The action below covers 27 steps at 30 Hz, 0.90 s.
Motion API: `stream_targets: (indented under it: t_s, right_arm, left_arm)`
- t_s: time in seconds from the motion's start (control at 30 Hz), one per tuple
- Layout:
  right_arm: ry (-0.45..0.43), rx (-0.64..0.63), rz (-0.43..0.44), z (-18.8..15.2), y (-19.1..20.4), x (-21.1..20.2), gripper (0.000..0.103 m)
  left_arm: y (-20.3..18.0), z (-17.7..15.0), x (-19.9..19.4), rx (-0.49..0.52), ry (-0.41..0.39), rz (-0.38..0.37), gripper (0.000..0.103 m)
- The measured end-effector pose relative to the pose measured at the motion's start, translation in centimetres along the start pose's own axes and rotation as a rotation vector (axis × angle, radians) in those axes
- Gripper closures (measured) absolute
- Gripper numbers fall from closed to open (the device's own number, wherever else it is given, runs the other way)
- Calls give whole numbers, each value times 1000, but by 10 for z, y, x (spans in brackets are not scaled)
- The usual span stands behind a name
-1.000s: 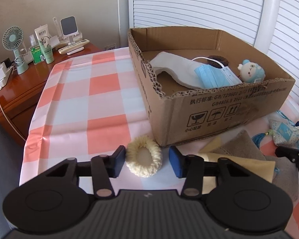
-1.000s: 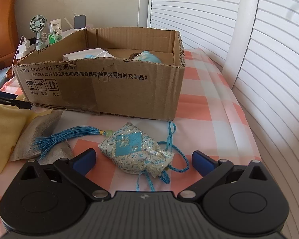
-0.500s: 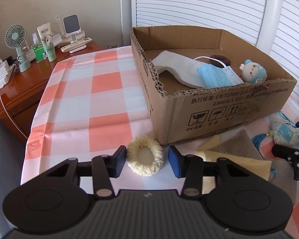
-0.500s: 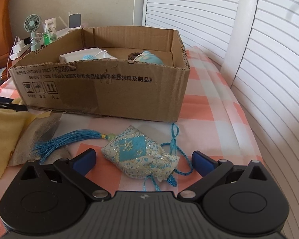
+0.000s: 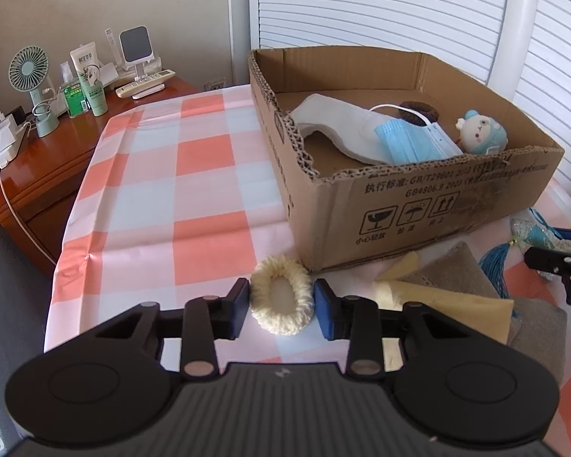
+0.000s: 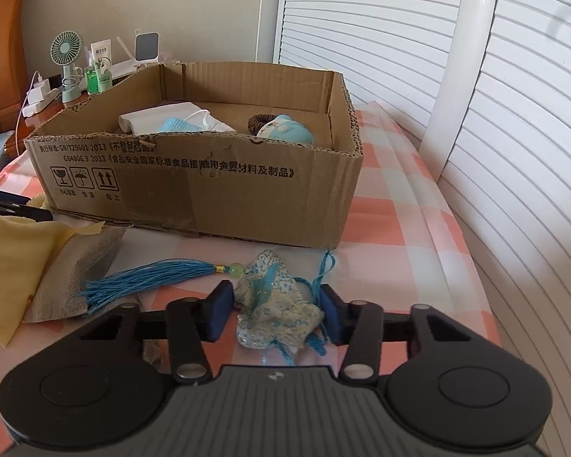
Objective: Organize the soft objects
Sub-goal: 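Grasp the cream knitted ring with the left tool while the right tool grasps the embroidered pouch, then carry the cream ring into the box and open the left tool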
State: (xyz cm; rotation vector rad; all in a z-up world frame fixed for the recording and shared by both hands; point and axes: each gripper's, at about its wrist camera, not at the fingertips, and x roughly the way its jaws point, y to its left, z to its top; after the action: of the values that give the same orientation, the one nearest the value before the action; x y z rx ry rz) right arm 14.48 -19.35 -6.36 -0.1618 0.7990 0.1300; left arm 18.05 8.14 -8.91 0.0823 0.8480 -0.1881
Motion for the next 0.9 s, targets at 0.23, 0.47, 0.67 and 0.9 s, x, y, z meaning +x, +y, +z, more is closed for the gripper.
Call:
stream_targets:
  t_s: [0.23,0.47,0.67,0.9]
  right_arm:
    - [-3,-29,20,4,0,-11,67]
    - [-4,-67,30,5,-1,-23,70]
    - [1,-70,47,0,-5,-28,68]
    - [-27,-62,105,-7,-13,-24,24]
  left_arm:
    - [1,-3,-12,8,5,3,73]
    - [0,-3,-33,27,-4,-3,73]
    - [-5,-2,-50,34,-21,-21,73]
    - [-11,0,-60,48,-32,-51,73]
